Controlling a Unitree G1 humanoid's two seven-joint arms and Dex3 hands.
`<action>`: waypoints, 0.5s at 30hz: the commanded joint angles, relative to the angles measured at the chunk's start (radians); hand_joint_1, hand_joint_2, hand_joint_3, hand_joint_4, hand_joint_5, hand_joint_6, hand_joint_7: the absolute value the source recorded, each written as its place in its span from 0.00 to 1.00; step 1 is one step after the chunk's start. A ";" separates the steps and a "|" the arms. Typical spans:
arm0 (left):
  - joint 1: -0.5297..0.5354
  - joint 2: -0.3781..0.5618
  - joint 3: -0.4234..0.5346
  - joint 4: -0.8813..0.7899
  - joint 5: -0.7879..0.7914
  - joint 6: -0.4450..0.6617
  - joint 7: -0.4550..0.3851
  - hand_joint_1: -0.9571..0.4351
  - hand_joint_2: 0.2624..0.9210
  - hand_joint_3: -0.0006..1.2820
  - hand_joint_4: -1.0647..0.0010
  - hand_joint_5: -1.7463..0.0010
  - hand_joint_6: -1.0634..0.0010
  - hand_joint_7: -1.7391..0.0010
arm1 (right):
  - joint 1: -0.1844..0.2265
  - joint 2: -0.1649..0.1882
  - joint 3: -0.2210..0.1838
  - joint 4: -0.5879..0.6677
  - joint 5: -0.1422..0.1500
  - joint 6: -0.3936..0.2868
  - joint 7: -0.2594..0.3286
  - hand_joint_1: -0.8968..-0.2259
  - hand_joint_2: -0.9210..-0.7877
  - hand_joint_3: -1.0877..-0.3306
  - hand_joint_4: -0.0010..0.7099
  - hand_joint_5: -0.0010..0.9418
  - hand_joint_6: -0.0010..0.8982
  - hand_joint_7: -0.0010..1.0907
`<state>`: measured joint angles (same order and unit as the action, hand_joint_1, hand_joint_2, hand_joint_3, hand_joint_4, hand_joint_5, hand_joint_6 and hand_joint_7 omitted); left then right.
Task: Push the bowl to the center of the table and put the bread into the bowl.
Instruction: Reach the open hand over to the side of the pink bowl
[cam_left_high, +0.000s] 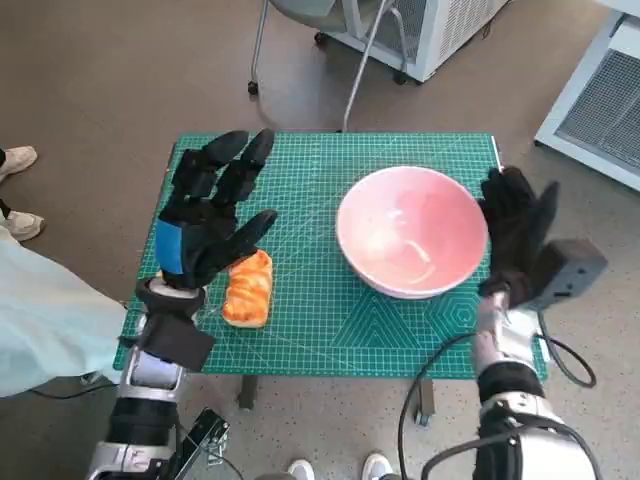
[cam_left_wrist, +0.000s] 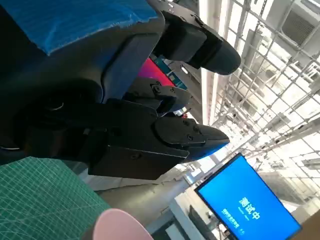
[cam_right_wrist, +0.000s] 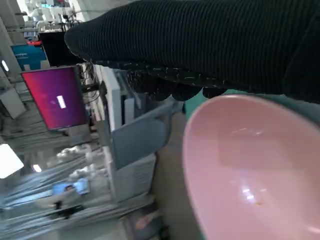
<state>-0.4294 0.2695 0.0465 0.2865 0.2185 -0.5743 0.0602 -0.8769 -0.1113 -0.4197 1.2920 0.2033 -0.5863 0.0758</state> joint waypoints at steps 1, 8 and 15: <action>0.035 0.012 0.014 -0.073 -0.008 0.039 -0.009 0.54 1.00 0.16 0.61 1.00 0.75 0.56 | -0.034 0.037 -0.005 0.019 0.008 0.037 -0.019 0.58 0.00 0.41 0.37 0.01 0.22 0.39; 0.067 0.014 0.024 -0.135 -0.007 0.077 -0.011 0.55 1.00 0.16 0.61 1.00 0.78 0.53 | -0.064 0.046 0.015 0.028 -0.025 0.064 -0.049 0.58 0.00 0.41 0.40 0.02 0.23 0.45; 0.098 0.014 0.035 -0.190 0.002 0.111 -0.006 0.56 1.00 0.16 0.61 1.00 0.79 0.50 | -0.095 0.059 0.037 0.035 -0.052 0.101 -0.070 0.56 0.00 0.41 0.41 0.01 0.19 0.52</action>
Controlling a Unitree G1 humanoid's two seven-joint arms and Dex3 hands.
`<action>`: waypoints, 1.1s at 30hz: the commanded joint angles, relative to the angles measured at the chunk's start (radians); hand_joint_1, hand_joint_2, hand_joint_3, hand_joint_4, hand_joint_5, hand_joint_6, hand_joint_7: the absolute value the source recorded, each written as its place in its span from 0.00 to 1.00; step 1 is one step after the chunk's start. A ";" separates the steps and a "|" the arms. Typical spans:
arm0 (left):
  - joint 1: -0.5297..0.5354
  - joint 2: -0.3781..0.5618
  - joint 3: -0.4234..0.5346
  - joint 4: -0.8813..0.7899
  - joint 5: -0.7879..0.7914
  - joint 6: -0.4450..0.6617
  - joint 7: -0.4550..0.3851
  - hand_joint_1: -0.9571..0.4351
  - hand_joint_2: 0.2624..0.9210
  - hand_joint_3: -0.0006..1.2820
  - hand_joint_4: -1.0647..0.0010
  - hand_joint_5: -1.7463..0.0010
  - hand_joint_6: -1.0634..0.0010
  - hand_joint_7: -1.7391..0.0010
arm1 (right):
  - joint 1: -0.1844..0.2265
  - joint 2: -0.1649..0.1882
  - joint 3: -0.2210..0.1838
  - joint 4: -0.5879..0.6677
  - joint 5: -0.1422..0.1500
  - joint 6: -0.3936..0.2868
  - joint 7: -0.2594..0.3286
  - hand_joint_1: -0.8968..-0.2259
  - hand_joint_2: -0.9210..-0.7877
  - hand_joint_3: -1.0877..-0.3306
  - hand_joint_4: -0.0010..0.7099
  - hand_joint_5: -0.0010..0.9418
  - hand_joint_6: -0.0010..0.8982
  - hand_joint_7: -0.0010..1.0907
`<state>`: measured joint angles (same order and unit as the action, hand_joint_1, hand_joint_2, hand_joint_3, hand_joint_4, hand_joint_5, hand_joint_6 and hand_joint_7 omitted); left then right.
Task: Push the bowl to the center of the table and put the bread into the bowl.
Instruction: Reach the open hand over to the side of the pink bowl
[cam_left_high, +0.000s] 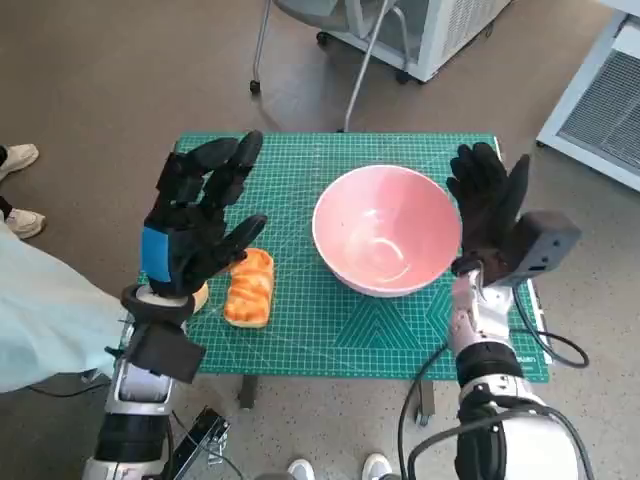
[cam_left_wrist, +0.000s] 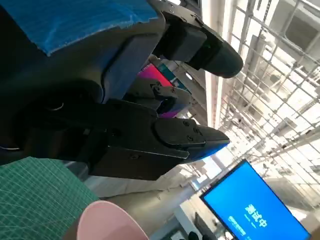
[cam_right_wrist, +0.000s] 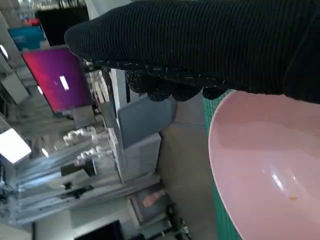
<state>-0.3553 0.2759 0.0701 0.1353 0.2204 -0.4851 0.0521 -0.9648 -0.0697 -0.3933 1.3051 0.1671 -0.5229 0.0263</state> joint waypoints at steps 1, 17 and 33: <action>0.027 0.007 0.013 -0.044 0.000 0.025 0.001 0.56 1.00 0.16 0.61 1.00 0.79 0.50 | -0.010 0.018 0.012 0.022 -0.018 0.041 -0.022 0.56 0.00 0.41 0.41 0.01 0.18 0.52; 0.058 -0.011 0.012 -0.110 0.015 0.088 0.012 0.58 1.00 0.16 0.61 1.00 0.79 0.47 | -0.037 0.032 0.043 0.028 -0.042 0.094 -0.025 0.56 0.00 0.36 0.37 0.00 0.14 0.53; 0.070 0.000 0.017 -0.125 0.001 0.098 -0.011 0.58 1.00 0.16 0.61 1.00 0.80 0.47 | -0.040 -0.041 0.036 0.010 -0.040 0.077 0.024 0.57 0.00 0.35 0.39 0.01 0.13 0.55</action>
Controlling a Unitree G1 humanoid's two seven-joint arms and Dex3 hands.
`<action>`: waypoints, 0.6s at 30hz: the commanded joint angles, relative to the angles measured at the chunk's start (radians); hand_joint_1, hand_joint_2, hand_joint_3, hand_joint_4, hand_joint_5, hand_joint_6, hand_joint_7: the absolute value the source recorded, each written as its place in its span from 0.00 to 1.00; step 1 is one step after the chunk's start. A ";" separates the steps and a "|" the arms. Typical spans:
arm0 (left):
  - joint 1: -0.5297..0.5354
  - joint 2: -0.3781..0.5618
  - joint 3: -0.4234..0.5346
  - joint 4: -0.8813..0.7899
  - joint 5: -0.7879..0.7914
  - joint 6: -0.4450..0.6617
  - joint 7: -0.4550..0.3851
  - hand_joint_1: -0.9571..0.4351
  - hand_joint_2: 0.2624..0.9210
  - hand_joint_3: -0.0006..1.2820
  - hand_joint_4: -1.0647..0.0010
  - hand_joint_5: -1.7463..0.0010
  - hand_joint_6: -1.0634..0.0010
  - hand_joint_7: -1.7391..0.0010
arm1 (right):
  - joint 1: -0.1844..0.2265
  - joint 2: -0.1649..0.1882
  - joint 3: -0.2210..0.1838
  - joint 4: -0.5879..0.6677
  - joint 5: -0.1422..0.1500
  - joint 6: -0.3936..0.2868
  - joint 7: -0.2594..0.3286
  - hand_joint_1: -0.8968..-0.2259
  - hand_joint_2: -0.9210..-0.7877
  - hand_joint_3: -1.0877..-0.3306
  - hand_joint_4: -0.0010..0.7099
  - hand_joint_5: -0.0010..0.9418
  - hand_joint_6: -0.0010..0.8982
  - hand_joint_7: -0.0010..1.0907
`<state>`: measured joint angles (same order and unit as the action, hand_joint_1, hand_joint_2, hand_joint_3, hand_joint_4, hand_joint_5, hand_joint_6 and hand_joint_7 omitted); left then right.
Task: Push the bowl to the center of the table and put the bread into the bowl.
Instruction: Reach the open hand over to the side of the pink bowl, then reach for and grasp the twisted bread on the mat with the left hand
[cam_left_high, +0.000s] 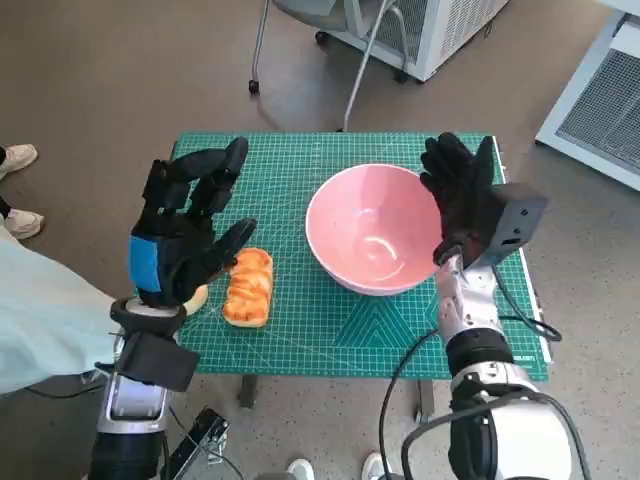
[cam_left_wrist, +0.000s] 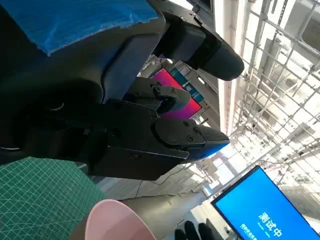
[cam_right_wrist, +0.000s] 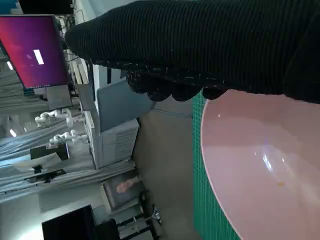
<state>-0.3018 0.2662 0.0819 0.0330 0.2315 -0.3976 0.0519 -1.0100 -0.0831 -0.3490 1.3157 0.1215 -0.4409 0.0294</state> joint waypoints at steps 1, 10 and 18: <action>0.017 0.019 0.010 -0.025 -0.013 0.011 -0.018 0.58 1.00 0.16 0.61 1.00 0.80 0.47 | 0.005 -0.037 -0.010 -0.007 0.009 -0.018 0.026 0.57 0.00 0.35 0.39 0.01 0.12 0.56; 0.012 0.112 0.044 -0.046 -0.020 0.022 -0.091 0.57 0.99 0.15 0.64 1.00 0.85 0.48 | 0.017 -0.083 -0.014 -0.071 0.022 -0.191 0.089 0.52 0.00 0.34 0.39 0.01 0.06 0.61; 0.021 0.186 0.053 -0.091 0.016 0.032 -0.133 0.57 0.98 0.14 0.65 1.00 0.87 0.48 | 0.076 -0.133 -0.007 -0.139 0.040 -0.436 0.204 0.51 0.00 0.35 0.36 0.00 0.04 0.67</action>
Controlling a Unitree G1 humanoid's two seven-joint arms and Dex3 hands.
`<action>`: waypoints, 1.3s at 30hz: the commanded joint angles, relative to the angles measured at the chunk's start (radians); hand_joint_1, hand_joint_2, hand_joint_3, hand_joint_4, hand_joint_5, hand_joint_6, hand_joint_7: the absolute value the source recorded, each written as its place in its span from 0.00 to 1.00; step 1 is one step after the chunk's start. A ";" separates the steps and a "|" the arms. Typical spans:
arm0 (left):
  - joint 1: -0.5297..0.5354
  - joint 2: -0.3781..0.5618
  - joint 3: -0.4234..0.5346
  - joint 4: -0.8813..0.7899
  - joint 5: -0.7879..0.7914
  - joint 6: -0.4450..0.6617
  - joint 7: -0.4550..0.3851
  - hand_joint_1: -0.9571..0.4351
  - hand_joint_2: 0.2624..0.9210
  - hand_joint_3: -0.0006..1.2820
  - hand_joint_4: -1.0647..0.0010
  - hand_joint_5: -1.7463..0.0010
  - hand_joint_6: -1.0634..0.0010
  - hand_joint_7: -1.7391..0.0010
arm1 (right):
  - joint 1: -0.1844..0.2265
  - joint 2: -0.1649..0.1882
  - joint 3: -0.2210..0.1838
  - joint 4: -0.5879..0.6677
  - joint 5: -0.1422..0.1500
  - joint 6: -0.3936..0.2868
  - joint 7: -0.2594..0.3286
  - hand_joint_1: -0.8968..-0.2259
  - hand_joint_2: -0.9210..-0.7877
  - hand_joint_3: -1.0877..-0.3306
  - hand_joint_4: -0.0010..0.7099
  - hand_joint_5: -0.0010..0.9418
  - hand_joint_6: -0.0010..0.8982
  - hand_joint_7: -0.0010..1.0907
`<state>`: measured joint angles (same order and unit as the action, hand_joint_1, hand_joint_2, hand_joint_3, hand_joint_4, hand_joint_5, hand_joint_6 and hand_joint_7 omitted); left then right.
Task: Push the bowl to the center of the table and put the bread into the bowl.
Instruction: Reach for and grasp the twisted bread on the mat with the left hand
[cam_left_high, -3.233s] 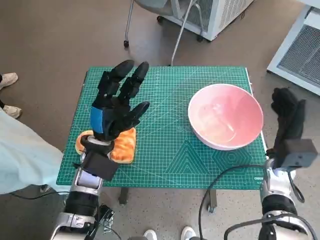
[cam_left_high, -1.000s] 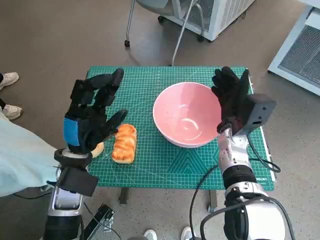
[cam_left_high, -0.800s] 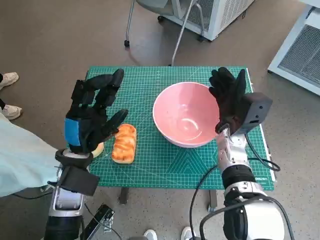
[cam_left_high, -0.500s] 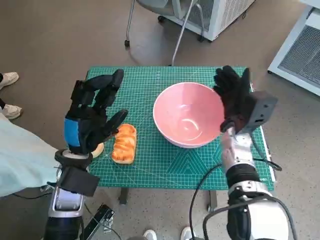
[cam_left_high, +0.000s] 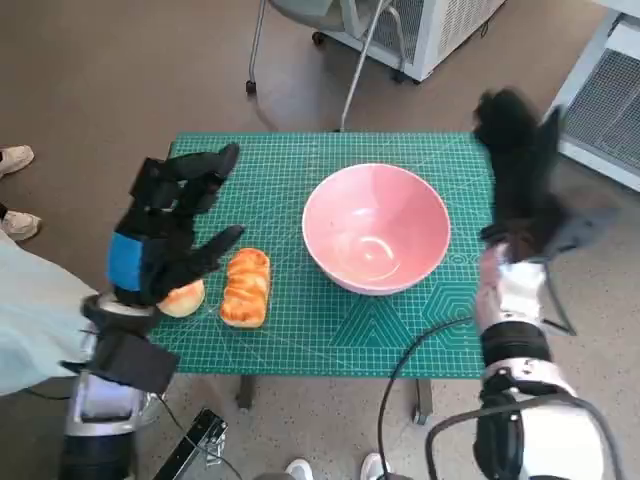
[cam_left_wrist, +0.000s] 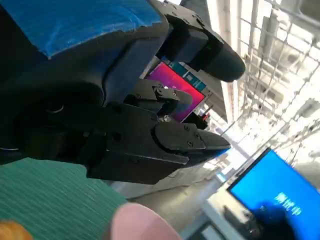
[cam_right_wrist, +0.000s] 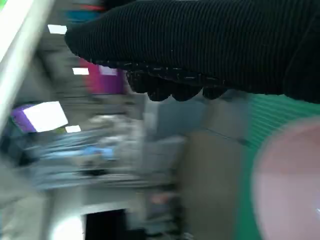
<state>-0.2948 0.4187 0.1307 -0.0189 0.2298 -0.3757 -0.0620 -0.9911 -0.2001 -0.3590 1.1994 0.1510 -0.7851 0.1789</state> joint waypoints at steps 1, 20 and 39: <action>0.014 0.044 0.002 -0.044 0.027 0.011 -0.025 0.57 0.98 0.14 0.65 1.00 0.87 0.48 | 0.070 -0.018 0.007 -0.039 0.017 -0.127 0.078 0.51 0.00 0.35 0.36 0.00 0.04 0.67; -0.204 0.444 -0.155 0.219 0.202 -0.238 -0.324 0.68 0.96 0.01 0.62 1.00 0.59 0.80 | 0.262 0.015 0.099 -0.361 0.169 -0.172 0.370 0.42 0.00 0.46 0.51 0.05 0.11 0.64; -0.559 0.569 -0.476 0.461 0.853 -0.592 -0.037 0.63 0.92 0.01 0.73 1.00 0.61 0.97 | 0.312 0.017 0.143 -0.453 0.136 -0.112 0.316 0.40 0.00 0.44 0.47 0.02 0.03 0.69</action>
<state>-0.7881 0.9805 -0.3030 0.4099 1.0305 -0.9408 -0.1343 -0.7138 -0.1869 -0.2242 0.7563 0.3033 -0.9195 0.5066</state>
